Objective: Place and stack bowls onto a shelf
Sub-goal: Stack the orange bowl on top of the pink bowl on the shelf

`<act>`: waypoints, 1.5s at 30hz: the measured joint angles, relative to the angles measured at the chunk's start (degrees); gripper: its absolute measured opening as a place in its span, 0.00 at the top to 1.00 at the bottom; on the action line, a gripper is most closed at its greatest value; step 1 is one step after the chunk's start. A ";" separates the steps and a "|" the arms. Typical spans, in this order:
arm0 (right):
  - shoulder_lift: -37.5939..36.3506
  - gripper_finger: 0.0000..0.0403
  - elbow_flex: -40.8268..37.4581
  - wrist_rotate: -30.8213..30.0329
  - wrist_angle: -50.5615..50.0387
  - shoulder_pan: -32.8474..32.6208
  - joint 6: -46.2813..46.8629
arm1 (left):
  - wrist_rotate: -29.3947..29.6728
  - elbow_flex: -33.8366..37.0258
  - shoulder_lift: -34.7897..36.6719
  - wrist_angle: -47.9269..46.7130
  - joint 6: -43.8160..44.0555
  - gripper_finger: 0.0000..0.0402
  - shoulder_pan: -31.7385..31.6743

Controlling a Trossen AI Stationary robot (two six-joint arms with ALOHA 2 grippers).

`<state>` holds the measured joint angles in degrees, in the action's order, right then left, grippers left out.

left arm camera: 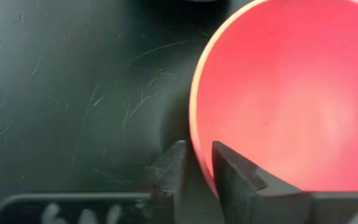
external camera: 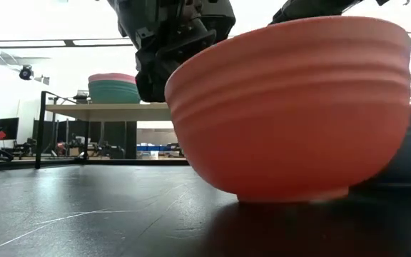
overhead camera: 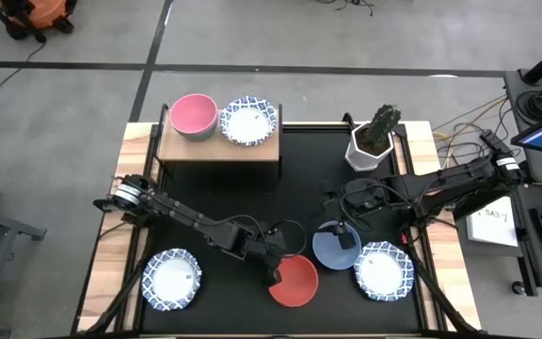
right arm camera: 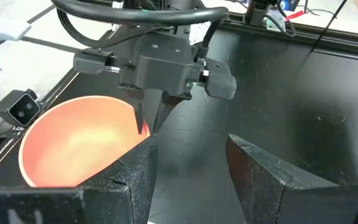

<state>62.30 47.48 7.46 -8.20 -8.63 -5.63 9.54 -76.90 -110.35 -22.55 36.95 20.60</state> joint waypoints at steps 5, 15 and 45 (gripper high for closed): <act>0.00 0.56 0.00 0.00 0.01 0.00 0.02 | -0.03 0.15 -0.02 -0.11 0.14 0.98 -0.02; 0.00 0.56 -0.02 -0.04 -0.10 -0.01 0.00 | 0.00 -0.24 4.05 -2.32 -2.51 1.00 -0.02; 0.02 0.56 -0.04 -0.04 -0.01 0.01 0.68 | 7.46 -15.13 48.00 -42.54 -21.89 1.00 -56.22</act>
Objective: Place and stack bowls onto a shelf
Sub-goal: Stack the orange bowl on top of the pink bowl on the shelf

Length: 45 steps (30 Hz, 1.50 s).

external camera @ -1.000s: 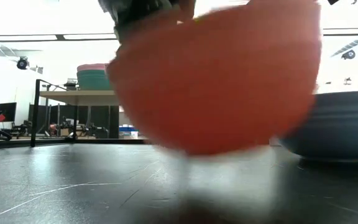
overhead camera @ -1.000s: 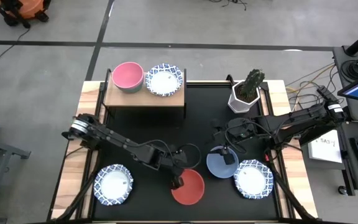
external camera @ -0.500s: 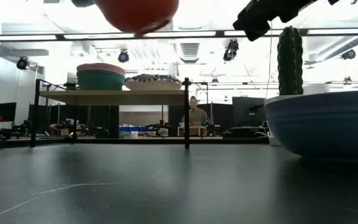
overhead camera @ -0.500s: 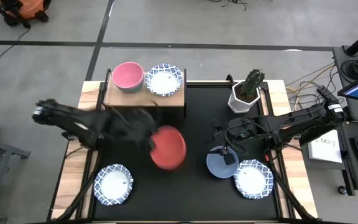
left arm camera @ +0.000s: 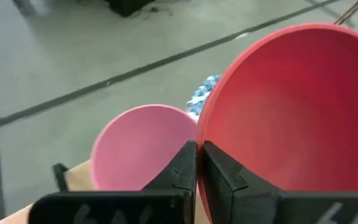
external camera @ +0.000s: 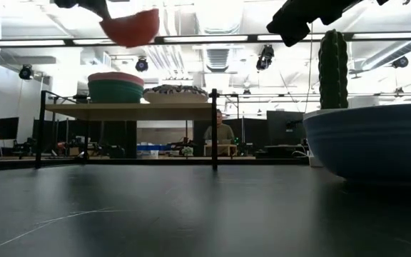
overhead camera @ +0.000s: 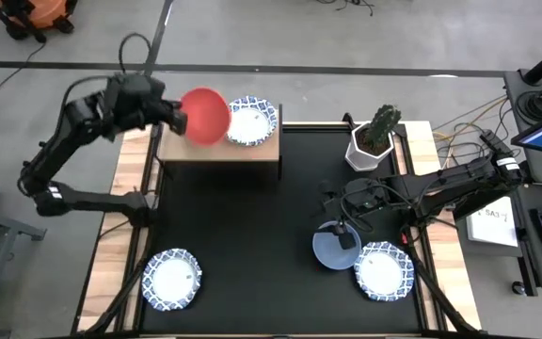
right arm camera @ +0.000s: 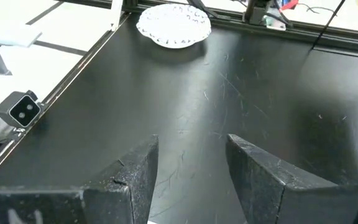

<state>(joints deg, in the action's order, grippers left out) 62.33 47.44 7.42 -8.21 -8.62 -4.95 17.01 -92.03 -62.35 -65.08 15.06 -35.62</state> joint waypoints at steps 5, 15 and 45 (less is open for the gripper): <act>0.00 0.56 0.00 0.00 -0.01 0.00 -0.22 | -7.38 -0.21 -3.34 -3.18 -5.37 1.00 -13.63; 0.22 0.56 0.00 -0.02 -0.04 0.00 0.96 | -8.85 -0.20 -9.40 -4.76 -11.58 1.00 -19.34; 2.25 0.56 -0.02 -0.04 -0.02 0.00 3.22 | -3.99 -2.99 -15.41 -6.96 -13.41 0.81 -20.76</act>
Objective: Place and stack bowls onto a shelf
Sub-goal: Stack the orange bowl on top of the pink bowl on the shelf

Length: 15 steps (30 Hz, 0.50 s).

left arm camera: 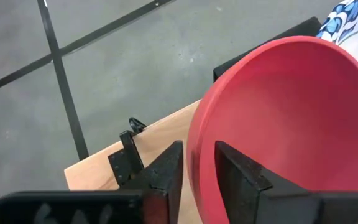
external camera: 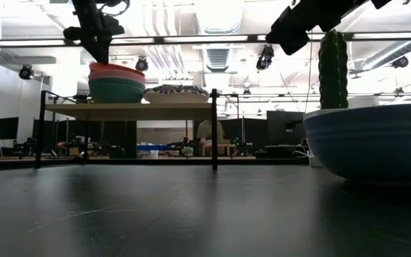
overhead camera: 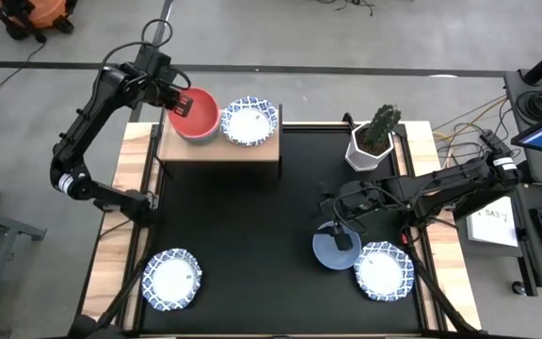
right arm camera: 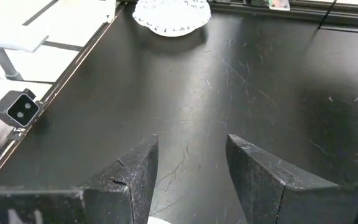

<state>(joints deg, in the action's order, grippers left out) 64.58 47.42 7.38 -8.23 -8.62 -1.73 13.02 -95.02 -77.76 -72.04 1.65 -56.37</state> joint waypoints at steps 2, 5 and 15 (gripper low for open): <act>0.00 0.56 0.00 0.02 0.02 0.00 -0.03 | -0.02 0.00 0.08 0.07 -0.43 0.79 0.01; 0.00 0.56 0.00 0.00 0.01 0.00 -0.48 | -0.02 0.00 0.74 1.68 -1.97 0.78 0.01; -0.02 0.56 0.00 -0.09 0.06 0.01 -1.18 | 0.00 0.89 2.02 12.65 -6.10 0.81 0.01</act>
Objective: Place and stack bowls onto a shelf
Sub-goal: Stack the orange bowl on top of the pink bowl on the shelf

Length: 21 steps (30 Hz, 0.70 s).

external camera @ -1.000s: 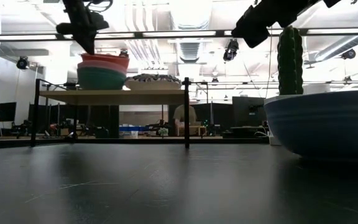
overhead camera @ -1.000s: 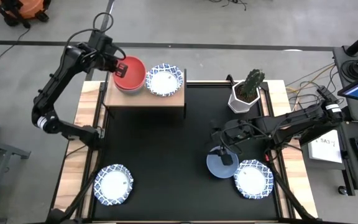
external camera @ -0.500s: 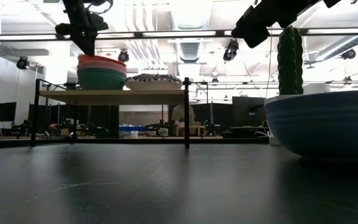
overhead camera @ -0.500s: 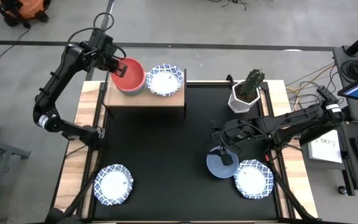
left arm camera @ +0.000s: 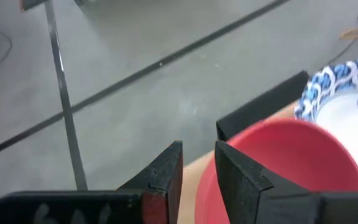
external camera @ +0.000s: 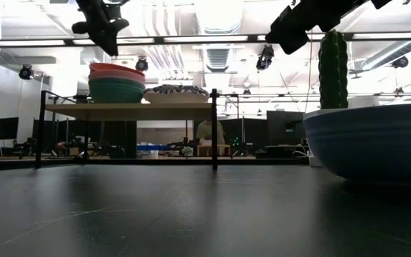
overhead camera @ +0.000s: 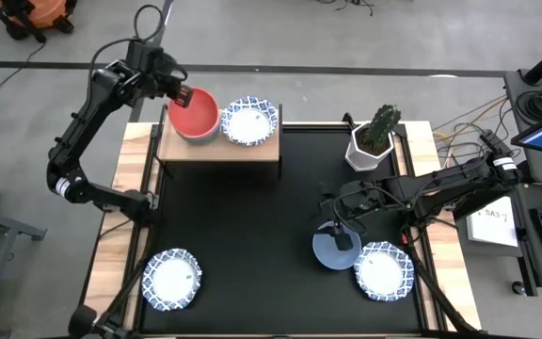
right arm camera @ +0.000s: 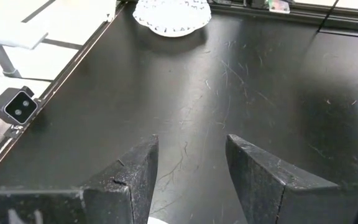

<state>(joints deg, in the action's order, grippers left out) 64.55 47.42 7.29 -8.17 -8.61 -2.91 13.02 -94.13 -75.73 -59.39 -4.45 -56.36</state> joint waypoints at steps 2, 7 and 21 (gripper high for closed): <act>0.00 0.56 0.00 -0.01 0.01 -0.01 -0.06 | 0.31 1.18 -0.09 1.95 0.00 0.81 0.00; 0.00 0.56 0.00 -0.19 0.05 -0.01 -0.07 | 3.11 4.98 -0.14 3.32 0.34 0.81 0.04; -0.02 0.56 0.00 -1.77 0.11 0.01 0.19 | 7.39 10.41 0.65 3.26 2.08 0.81 0.63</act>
<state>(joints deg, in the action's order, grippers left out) 64.54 47.42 5.52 -8.06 -8.60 -2.72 20.40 -83.72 -75.08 -56.13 -2.36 -55.73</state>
